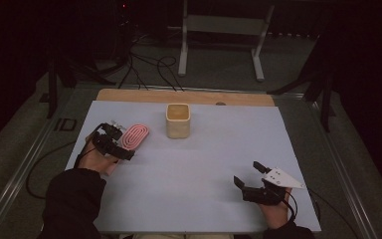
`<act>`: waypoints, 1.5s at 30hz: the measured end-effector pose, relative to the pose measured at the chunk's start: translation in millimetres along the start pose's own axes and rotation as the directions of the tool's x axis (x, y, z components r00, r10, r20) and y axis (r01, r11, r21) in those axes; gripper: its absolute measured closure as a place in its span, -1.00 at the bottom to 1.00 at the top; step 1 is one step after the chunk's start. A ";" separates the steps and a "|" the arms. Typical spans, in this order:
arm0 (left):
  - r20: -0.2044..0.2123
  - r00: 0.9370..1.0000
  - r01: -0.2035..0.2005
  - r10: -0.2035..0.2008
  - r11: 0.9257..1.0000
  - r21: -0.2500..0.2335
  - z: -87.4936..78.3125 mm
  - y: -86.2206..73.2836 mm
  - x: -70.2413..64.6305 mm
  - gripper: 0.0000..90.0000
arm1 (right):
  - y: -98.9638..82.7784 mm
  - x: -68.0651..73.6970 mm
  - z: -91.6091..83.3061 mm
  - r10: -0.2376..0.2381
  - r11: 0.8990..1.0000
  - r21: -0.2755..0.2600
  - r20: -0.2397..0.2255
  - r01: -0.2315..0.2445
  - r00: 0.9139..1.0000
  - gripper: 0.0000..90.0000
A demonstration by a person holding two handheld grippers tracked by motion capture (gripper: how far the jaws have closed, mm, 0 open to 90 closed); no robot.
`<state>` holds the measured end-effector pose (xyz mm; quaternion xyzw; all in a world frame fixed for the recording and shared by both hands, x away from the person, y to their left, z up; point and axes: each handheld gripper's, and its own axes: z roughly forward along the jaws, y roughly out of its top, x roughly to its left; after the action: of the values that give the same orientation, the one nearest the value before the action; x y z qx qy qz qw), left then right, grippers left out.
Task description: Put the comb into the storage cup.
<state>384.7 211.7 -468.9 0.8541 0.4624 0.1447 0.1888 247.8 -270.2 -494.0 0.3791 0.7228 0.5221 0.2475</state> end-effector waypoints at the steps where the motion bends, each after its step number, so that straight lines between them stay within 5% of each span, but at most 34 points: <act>1: 0.001 1.000 -0.002 0.002 1.000 0.010 1.8 0.4 -0.5 -0.98 | 0.0 0.0 0.2 0.000 1.000 0.000 0.000 0.000 1.000 -0.79; 11: 0.029 0.999 0.019 -0.021 0.996 0.091 13.4 7.1 7.1 -0.96 | -0.3 -0.2 1.5 -0.001 1.000 0.006 -0.003 0.001 1.000 -0.79; 19: 0.005 0.999 0.032 -0.033 0.984 0.173 20.4 14.5 8.5 -0.89 | -0.2 -0.5 1.5 -0.001 1.000 0.007 -0.004 0.001 1.000 -0.79; 38: 0.030 0.999 0.003 -0.012 0.957 0.289 30.8 23.4 1.1 0.12 | -0.4 -0.8 2.4 -0.003 1.000 0.015 -0.009 0.003 1.000 -0.79; 45: 0.057 0.998 0.019 -0.039 0.949 0.315 33.6 24.4 1.6 0.36 | -0.6 -0.8 3.0 -0.004 1.000 0.019 -0.009 0.004 1.000 -0.79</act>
<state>417.6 194.5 -487.5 0.8705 0.4860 0.0398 0.0668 250.4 -269.2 -495.6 0.3775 0.7296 0.5164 0.2418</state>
